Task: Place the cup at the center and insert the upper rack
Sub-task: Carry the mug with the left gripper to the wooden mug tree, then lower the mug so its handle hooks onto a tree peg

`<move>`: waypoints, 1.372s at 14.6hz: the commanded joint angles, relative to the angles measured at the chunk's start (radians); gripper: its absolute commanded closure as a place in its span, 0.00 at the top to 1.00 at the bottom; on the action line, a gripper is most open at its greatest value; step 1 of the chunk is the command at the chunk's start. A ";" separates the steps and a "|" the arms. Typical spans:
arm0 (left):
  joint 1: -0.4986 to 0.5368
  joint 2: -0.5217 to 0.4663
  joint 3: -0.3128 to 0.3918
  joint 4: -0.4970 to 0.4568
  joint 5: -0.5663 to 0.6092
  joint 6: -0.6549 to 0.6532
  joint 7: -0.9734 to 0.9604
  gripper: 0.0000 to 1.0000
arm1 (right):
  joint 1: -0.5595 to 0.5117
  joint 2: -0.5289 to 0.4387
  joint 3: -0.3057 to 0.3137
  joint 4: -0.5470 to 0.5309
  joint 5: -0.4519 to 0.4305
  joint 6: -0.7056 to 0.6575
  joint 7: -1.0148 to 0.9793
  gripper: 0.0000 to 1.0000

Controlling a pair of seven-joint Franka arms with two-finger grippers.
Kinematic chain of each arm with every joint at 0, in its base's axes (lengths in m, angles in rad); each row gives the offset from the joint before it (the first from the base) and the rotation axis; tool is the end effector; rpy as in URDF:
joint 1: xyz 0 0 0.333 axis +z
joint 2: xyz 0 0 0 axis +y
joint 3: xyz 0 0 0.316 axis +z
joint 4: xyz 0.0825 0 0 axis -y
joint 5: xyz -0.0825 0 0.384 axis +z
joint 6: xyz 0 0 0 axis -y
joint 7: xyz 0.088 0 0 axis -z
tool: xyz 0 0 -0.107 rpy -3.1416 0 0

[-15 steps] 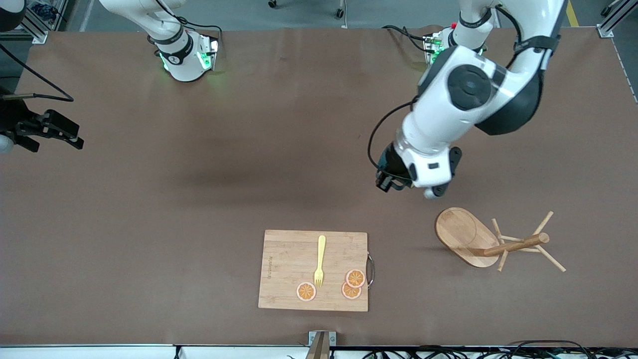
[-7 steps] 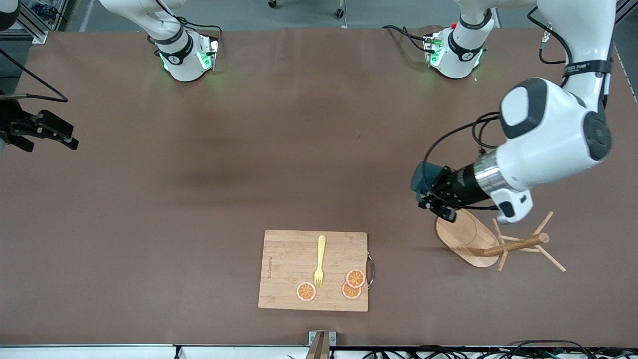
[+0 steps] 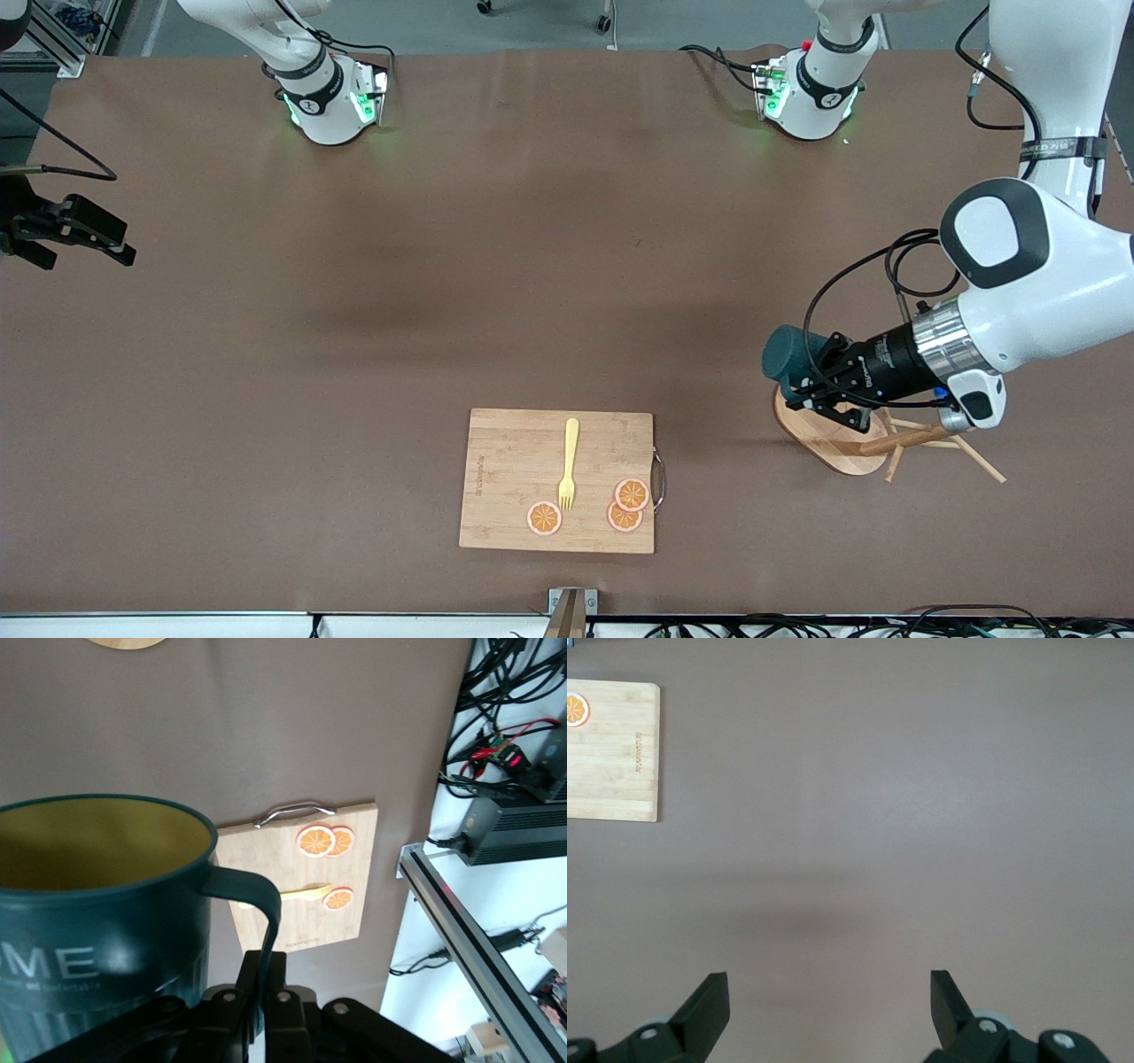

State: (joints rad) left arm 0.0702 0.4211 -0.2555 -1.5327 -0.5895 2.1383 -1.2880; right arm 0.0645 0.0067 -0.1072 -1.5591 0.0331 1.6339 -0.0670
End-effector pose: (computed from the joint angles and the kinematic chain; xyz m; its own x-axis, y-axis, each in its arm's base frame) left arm 0.6877 -0.1258 0.4487 0.2052 0.8060 -0.5552 0.9666 -0.0780 0.2440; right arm 0.5629 -0.0205 0.6322 0.9973 0.0223 0.0701 0.0243 -0.9993 -0.0277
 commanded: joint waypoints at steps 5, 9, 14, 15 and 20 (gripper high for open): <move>0.083 0.030 -0.007 0.003 -0.036 0.008 0.119 0.01 | -0.078 -0.004 0.072 0.010 -0.001 -0.012 0.009 1.00; 0.103 0.050 -0.007 0.006 -0.035 0.008 0.156 0.01 | -0.068 -0.016 0.072 -0.002 -0.002 -0.035 0.001 1.00; 0.106 0.079 0.002 0.038 -0.029 0.015 0.157 0.01 | -0.055 -0.077 0.070 -0.076 -0.013 -0.008 0.003 1.00; 0.120 0.085 0.002 0.046 -0.030 0.015 0.157 0.01 | -0.055 -0.094 0.070 -0.100 -0.013 0.004 0.003 1.00; 0.129 0.090 0.001 0.065 -0.032 0.029 0.145 0.01 | -0.057 -0.097 0.070 -0.107 -0.016 0.003 0.006 1.00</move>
State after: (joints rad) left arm 0.2000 0.5018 -0.2526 -1.4888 -0.6058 2.1595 -1.1477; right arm 0.0129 -0.0572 -0.0429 -1.6214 0.0328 1.6162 -0.0675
